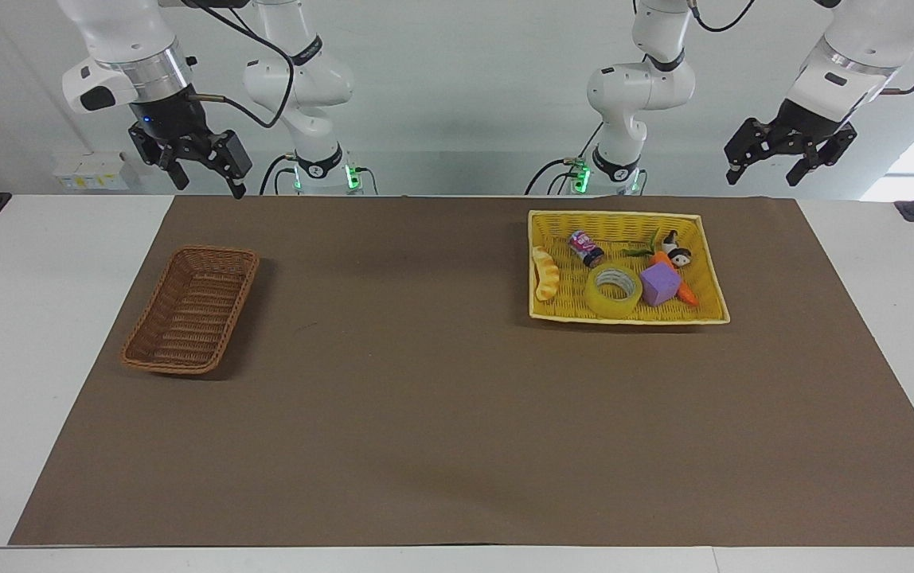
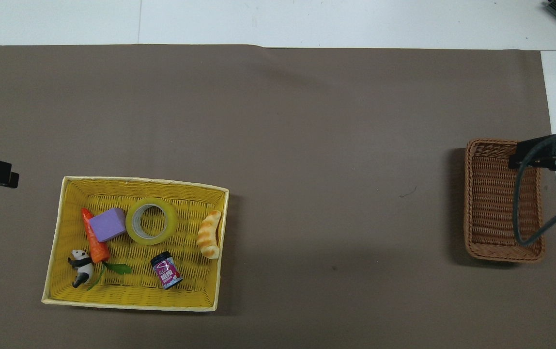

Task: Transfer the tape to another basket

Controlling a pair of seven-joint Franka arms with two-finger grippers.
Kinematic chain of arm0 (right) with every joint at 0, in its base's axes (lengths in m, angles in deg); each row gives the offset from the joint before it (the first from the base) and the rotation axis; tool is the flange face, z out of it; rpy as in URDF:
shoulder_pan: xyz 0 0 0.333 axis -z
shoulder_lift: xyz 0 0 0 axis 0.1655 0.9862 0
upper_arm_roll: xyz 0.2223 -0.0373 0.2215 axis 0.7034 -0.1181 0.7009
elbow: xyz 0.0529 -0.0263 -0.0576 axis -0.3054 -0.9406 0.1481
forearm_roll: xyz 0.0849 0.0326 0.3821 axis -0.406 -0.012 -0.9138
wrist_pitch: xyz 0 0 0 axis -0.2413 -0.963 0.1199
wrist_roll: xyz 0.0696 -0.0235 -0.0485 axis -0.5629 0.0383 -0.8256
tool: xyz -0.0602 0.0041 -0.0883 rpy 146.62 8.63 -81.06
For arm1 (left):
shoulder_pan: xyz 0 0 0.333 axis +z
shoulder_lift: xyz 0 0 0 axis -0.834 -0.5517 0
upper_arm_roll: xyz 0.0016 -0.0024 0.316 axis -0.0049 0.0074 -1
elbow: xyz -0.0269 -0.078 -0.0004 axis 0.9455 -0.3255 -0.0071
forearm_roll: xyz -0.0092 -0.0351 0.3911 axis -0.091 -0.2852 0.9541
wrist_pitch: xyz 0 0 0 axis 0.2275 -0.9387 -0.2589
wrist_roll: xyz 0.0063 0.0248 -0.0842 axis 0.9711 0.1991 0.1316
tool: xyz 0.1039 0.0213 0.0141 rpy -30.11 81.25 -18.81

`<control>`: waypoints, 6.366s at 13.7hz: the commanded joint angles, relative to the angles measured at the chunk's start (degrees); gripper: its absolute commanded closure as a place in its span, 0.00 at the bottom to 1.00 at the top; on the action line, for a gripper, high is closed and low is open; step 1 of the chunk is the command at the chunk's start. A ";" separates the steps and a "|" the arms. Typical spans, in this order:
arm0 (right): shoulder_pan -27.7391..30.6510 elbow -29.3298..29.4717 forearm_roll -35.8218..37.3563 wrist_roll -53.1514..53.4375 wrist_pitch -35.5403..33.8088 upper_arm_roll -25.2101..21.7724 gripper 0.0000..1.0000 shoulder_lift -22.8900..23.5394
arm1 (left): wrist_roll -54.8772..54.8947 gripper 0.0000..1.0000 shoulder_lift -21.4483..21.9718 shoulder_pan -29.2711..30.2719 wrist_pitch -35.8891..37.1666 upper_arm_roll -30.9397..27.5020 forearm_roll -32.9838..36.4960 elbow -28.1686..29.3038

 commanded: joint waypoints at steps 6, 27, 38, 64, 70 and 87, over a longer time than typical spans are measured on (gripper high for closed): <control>3.85 2.87 -0.15 -11.05 -3.18 0.16 0.00 0.28 | 1.05 0.00 0.94 1.06 0.08 0.63 -0.39 1.41; 3.25 0.76 -1.21 -8.33 -3.01 0.60 0.00 -1.03 | 0.26 0.00 3.41 -0.26 -2.29 1.33 -0.39 5.63; 3.25 0.76 -1.12 -8.33 -3.01 0.60 0.00 -1.03 | -5.90 0.00 8.50 -5.98 -14.32 1.50 -0.39 20.56; -1.58 0.85 -0.15 -8.15 -2.84 -3.16 0.00 -0.77 | 3.15 0.35 -4.07 -9.76 -46.59 1.50 0.40 42.89; -6.33 0.85 -1.21 -8.33 -2.84 -7.84 0.00 -1.29 | 6.59 0.35 -3.53 -9.05 -47.46 1.42 1.02 46.67; -5.72 0.94 -1.21 -8.41 -4.07 -7.92 0.00 -1.38 | 6.41 1.00 -3.63 -6.94 -44.86 1.07 0.93 45.46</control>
